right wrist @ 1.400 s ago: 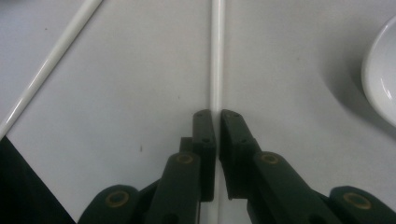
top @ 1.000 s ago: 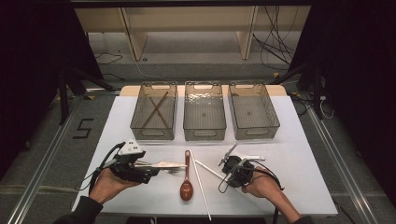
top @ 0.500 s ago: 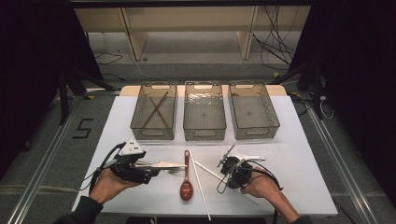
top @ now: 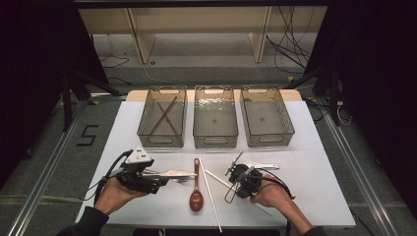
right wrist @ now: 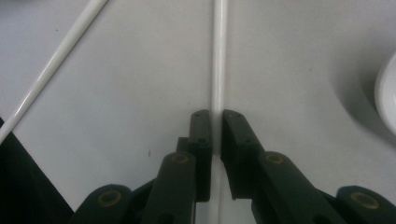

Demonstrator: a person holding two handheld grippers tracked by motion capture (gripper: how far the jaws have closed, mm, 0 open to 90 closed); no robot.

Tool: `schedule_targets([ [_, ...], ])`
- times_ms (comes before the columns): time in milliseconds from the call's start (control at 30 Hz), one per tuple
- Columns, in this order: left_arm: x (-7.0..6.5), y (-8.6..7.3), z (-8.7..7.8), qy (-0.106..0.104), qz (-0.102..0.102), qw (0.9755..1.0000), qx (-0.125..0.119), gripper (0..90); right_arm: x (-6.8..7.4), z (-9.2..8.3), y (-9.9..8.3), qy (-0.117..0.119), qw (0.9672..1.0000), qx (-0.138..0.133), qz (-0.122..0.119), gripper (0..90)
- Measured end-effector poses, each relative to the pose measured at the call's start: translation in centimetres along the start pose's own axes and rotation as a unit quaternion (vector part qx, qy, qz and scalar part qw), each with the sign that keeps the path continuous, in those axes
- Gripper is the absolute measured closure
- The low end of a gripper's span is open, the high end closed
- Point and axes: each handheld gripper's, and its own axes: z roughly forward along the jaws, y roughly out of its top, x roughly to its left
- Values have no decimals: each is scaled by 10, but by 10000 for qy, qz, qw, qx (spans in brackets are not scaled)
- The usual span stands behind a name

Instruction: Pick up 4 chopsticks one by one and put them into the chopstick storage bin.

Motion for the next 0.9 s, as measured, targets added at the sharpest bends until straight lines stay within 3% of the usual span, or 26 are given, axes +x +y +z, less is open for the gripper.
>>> schedule_targets([
  [300, 0, 0, -1, 3, 12, 10000, -2, 157, 2, 1, 5, -93, 9999, 63, -95, 846],
  [500, 0, 0, 0, 4, 22, 10000, -2, 157, 3, 1, 5, -129, 9995, 68, -290, 855],
  [900, -2, 4, 3, -8, 94, 10000, 12, 157, -4, -17, 1, -121, 9993, -291, -220, 858],
])
